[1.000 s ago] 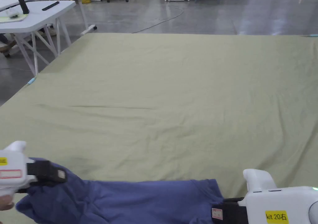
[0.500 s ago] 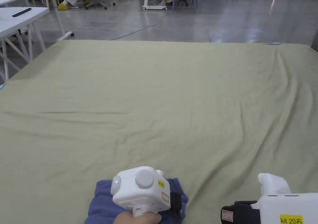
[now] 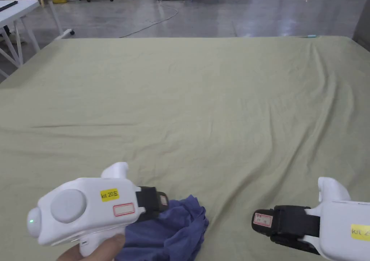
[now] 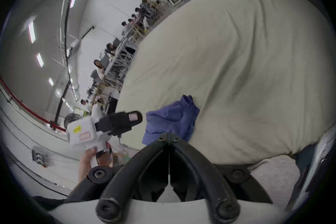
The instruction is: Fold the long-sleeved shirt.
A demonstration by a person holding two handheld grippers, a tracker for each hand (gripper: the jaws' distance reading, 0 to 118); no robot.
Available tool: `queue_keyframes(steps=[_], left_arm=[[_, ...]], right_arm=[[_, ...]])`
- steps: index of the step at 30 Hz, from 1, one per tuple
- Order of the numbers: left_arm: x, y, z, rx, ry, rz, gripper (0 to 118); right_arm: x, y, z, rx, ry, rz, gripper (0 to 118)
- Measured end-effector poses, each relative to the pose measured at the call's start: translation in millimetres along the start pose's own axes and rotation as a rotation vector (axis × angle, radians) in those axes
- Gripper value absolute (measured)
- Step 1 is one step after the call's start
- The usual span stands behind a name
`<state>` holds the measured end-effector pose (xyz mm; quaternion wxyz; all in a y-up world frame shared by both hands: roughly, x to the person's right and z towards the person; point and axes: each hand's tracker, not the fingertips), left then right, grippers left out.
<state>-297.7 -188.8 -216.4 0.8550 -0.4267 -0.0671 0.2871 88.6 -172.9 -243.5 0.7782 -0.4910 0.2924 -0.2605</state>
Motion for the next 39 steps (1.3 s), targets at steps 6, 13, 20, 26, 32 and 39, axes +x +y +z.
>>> queue_keyframes(steps=[6,13,20,26,32,39], left_arm=[[-12,-40,-69,-0.293,0.239,-0.185,0],[41,-91,-131,-0.522,0.004,-0.230,0],[45,-68,-87,-0.405,-0.099,-0.174,0],[-40,-10,11,-0.148,0.048,-0.006,0],[-113,4,41,-0.108,0.239,0.076,0],[-134,-3,30,-0.136,0.245,0.097,0]], right_arm=[[2,-5,-22,-0.031,-0.101,-0.003,0],[2,-12,-32,-0.081,-0.150,0.005,0],[-6,5,-31,-0.025,-0.198,0.031,0],[-44,10,-110,-0.151,-0.180,0.212,0],[-36,-16,-231,-0.346,-0.305,0.276,0],[-20,-33,-256,-0.377,-0.404,0.327,0]])
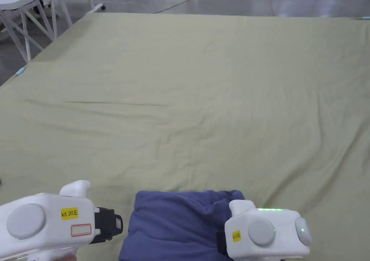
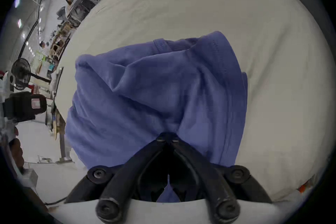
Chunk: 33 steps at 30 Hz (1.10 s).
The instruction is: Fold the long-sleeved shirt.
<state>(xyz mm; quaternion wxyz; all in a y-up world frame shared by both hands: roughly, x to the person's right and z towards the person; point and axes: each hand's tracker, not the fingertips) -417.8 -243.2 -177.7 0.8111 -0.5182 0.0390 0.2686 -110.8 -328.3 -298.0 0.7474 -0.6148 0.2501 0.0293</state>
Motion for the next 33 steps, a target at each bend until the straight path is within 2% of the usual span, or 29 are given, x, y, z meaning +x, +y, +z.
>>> queue_keyframes(steps=[3,4,5,6,7,8,9,13,16,17,19,21,24,28,30,33], left_arm=[[-1,5,-11,-0.003,-0.046,0.002,0],[-2,7,-17,0.006,-0.063,-0.005,4],[-4,9,-23,0.020,-0.083,-0.010,25],[-5,13,-34,0.011,-0.088,-0.006,86],[-7,17,-46,-0.023,-0.092,-0.001,118],[-9,16,-58,-0.021,-0.155,0.023,117],[-13,26,-69,-0.046,-0.113,0.035,116],[-22,23,-113,-0.213,-0.210,0.108,115],[-3,16,-115,-0.177,-0.142,-0.023,112],[4,14,-107,-0.184,-0.153,-0.055,101],[9,9,-106,-0.159,-0.132,-0.091,16],[3,5,-109,-0.213,-0.347,0.026,14],[2,1,-105,-0.180,-0.211,-0.044,14],[-13,11,-68,-0.139,-0.284,0.003,13],[-15,21,-46,-0.142,-0.288,-0.015,13],[-31,37,-10,-0.090,-0.186,-0.085,13]], right_arm=[[7,1,-4,-0.007,0.016,-0.004,0],[8,1,-3,-0.009,0.032,-0.025,0],[11,2,-2,-0.013,0.045,-0.040,0],[13,2,-2,-0.014,0.054,-0.049,0],[15,2,-2,-0.014,0.060,-0.053,0],[16,1,-2,-0.012,0.066,-0.055,0],[17,0,-2,-0.010,0.073,-0.059,0],[20,-2,-1,-0.001,0.094,-0.061,0],[20,-2,0,0.000,0.104,-0.077,0],[20,-2,1,-0.001,0.105,-0.084,0],[19,-1,2,-0.002,0.101,-0.090,0],[14,0,5,-0.006,0.086,-0.086,0],[11,3,10,-0.011,0.073,-0.090,0],[-6,8,32,0.020,0.028,-0.110,0],[-23,14,42,0.047,0.029,-0.108,0],[-67,30,50,0.066,0.048,-0.085,0]])
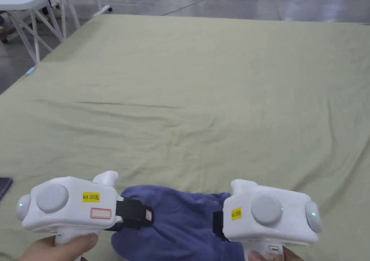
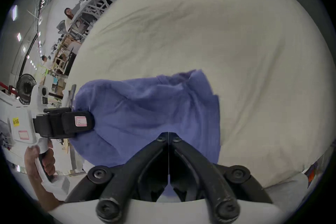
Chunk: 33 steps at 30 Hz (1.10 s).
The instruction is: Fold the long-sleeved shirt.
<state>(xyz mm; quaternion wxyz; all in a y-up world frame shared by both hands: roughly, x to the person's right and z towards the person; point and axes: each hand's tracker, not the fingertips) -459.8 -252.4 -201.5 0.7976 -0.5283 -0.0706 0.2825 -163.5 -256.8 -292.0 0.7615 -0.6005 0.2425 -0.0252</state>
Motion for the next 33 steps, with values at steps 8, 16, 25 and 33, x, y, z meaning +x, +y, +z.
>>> queue_keyframes(steps=[8,16,25,33], left_arm=[[-97,28,91,0.062,0.367,0.049,13],[-172,64,87,0.016,0.527,0.028,13],[-170,61,74,0.056,0.630,0.016,118],[-68,60,138,0.306,0.556,-0.033,117]], right_arm=[[-136,-1,2,0.005,0.239,0.102,0],[-180,-20,11,-0.010,0.313,0.200,0],[-173,-14,16,0.000,0.313,0.181,0],[-153,-3,56,0.072,0.362,0.141,0]])
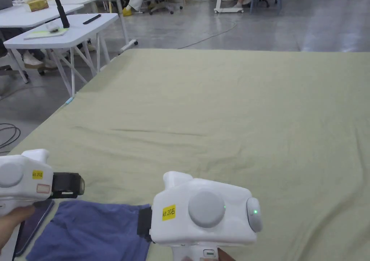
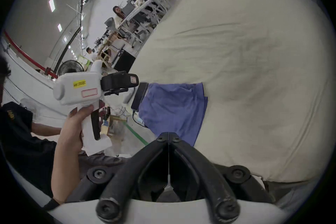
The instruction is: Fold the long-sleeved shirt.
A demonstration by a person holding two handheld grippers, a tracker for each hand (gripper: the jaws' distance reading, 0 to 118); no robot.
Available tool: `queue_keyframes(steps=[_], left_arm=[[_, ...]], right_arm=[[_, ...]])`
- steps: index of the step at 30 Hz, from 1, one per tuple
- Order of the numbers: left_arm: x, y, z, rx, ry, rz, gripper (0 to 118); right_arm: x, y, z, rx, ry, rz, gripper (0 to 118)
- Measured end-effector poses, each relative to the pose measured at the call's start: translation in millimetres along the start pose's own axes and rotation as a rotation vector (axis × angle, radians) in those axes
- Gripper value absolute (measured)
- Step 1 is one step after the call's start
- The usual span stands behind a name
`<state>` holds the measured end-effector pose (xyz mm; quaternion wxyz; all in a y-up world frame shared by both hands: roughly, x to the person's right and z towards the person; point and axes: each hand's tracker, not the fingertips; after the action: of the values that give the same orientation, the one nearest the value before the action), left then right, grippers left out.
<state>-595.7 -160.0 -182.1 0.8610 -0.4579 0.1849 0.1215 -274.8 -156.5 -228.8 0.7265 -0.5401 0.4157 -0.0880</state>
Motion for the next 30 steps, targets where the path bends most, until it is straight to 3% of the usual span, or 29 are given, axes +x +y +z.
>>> queue_keyframes(steps=[3,6,7,9,10,12,14,17,19,30], left_arm=[[24,13,29,0.037,-0.156,0.029,117],[68,24,66,0.029,-0.365,0.033,114],[87,25,86,0.043,-0.436,0.019,101],[127,30,124,0.132,-0.468,-0.090,13],[152,31,144,0.218,-0.417,-0.161,0],[192,29,185,0.410,-0.357,-0.224,0],[224,26,217,0.565,-0.384,-0.259,0],[270,14,249,0.745,-0.319,-0.259,0],[292,7,259,0.801,-0.340,-0.242,0],[366,-39,267,0.840,-0.309,-0.298,0]], right_arm=[[10,6,37,0.071,0.029,0.019,0],[32,11,98,0.199,0.043,0.086,0],[41,14,122,0.255,0.020,0.118,0],[56,19,174,0.378,-0.089,0.166,0],[62,22,203,0.451,-0.155,0.185,0],[74,23,262,0.622,-0.257,0.203,0],[81,21,312,0.769,-0.334,0.243,0],[84,10,360,0.900,-0.550,0.341,0],[88,1,379,0.950,-0.645,0.354,0],[124,-45,414,0.995,-0.666,0.265,0]])
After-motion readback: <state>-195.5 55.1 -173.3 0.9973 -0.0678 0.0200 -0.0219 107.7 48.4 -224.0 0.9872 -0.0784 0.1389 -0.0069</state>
